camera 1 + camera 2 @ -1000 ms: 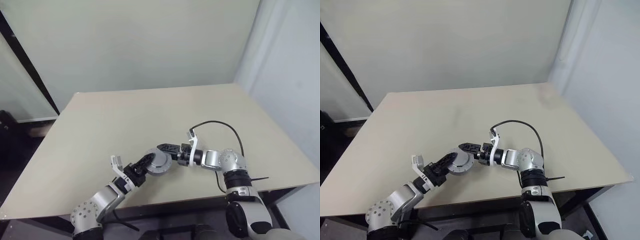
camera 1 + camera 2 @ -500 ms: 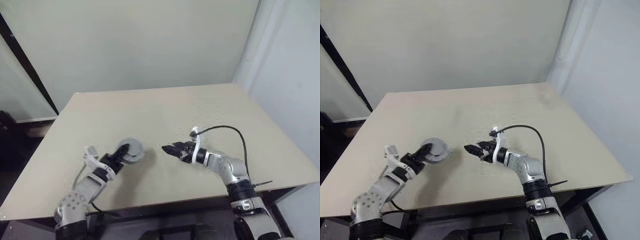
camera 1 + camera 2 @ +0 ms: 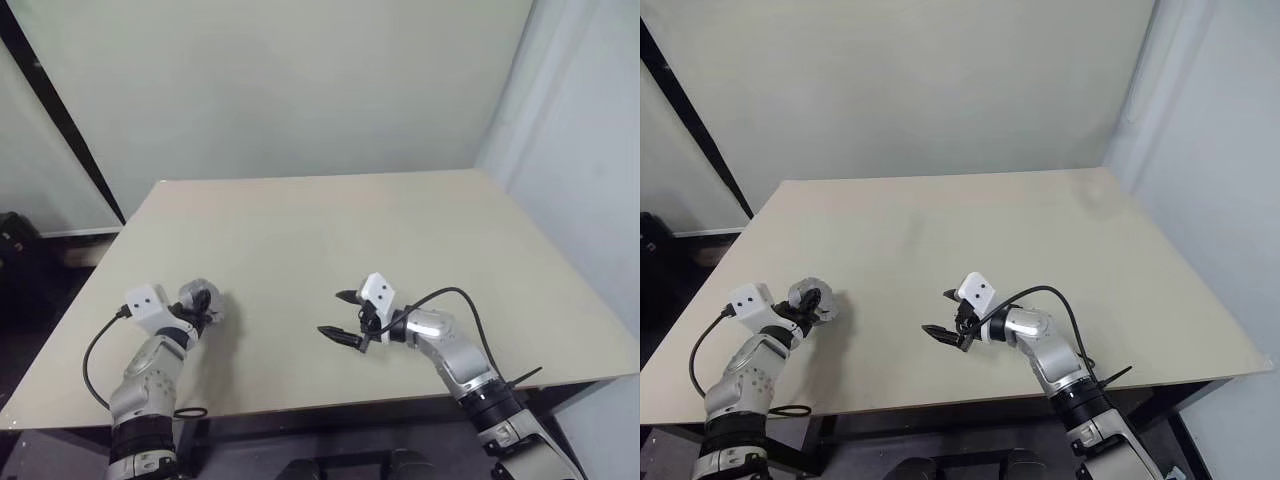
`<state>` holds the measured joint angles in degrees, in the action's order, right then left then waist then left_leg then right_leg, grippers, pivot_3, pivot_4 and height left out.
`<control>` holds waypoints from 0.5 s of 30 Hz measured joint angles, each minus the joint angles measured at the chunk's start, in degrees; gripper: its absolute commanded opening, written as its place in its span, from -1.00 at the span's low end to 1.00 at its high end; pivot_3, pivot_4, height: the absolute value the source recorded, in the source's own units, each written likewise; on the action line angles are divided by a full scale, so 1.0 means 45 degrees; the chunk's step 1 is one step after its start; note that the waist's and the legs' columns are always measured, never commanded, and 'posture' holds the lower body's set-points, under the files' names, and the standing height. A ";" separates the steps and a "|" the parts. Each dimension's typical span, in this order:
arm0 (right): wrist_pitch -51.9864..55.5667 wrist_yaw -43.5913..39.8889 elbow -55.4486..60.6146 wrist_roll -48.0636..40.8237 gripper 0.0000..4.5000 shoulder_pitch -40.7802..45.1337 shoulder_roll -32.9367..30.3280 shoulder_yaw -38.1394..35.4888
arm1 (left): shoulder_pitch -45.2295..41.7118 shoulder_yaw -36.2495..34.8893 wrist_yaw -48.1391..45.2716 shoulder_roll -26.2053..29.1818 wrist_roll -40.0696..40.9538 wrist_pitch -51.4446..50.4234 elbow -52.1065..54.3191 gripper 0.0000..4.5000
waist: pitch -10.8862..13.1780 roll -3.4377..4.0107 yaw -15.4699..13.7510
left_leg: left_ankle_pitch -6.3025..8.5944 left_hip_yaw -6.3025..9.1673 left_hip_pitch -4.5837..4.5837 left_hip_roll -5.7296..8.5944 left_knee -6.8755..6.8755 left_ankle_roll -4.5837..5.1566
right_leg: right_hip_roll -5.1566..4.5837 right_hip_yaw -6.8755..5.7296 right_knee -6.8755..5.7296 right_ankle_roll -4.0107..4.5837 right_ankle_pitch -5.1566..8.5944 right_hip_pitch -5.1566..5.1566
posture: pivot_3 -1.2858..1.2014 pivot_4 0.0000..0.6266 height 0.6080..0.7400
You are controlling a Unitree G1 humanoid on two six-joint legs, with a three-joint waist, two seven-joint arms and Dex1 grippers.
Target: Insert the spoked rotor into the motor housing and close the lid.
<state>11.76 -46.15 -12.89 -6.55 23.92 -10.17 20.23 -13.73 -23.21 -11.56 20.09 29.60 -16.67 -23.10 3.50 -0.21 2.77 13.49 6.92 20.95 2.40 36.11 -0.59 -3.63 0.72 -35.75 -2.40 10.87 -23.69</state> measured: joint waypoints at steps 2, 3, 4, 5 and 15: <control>-0.0061 0.0002 0.0005 0.0039 0.96 -0.0025 -0.0032 0.0095 | -0.0173 0.0048 -0.0004 -0.0047 -0.0303 0.0260 -0.0312 -0.12 | -0.0001 -0.0009 -0.0013 | 0.0000 0.0007 -0.0002 0.0004 0.0001 0.0000 | -0.0001 0.0000 0.0000 -0.0002 -0.0001 0.0008 | 0.03 -1.00 1.00; -0.0068 0.0006 0.0007 0.0095 0.96 -0.0031 -0.0065 0.0119 | -0.0286 0.0053 0.0013 -0.0080 -0.0429 0.0358 -0.0464 -0.12 | -0.0002 -0.0010 -0.0024 | 0.0000 0.0004 -0.0005 0.0005 0.0001 0.0000 | -0.0002 0.0000 0.0000 -0.0003 -0.0002 0.0010 | 0.03 -1.00 1.00; -0.0069 0.0008 0.0009 0.0131 0.96 -0.0041 -0.0097 0.0134 | -0.0365 0.0049 0.0069 -0.0109 -0.0479 0.0402 -0.0559 -0.12 | -0.0002 -0.0010 -0.0029 | -0.0001 0.0004 -0.0013 0.0004 0.0002 0.0000 | -0.0002 0.0001 -0.0001 -0.0003 -0.0002 0.0016 | 0.03 -1.00 1.00; -0.0069 0.0008 0.0012 0.0195 0.96 -0.0063 -0.0142 0.0147 | -0.0453 0.0046 0.0142 -0.0147 -0.0526 0.0460 -0.0678 -0.12 | -0.0002 -0.0010 -0.0041 | -0.0001 0.0004 -0.0027 0.0002 0.0002 0.0000 | -0.0002 0.0000 -0.0003 -0.0003 -0.0002 0.0030 | 0.03 -1.00 1.00; -0.0066 0.0036 0.0032 0.0482 0.96 -0.0107 -0.0311 0.0163 | -0.0385 0.0035 0.1212 -0.0219 -0.1810 0.0781 -0.1063 0.99 | -0.0005 -0.0014 -0.0038 | -0.0003 -0.0002 -0.0060 -0.0007 0.0013 -0.0002 | 0.0005 0.0001 -0.0015 -0.0005 -0.0004 0.0056 | 0.03 -1.00 1.00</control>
<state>11.46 -45.99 -12.74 -4.38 23.44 -11.57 20.96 -15.47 -23.05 -6.10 19.10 21.45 -13.16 -27.89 3.48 -0.28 2.60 13.48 6.92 20.68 2.37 36.17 -0.60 -3.61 0.73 -35.81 -2.43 10.85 -23.43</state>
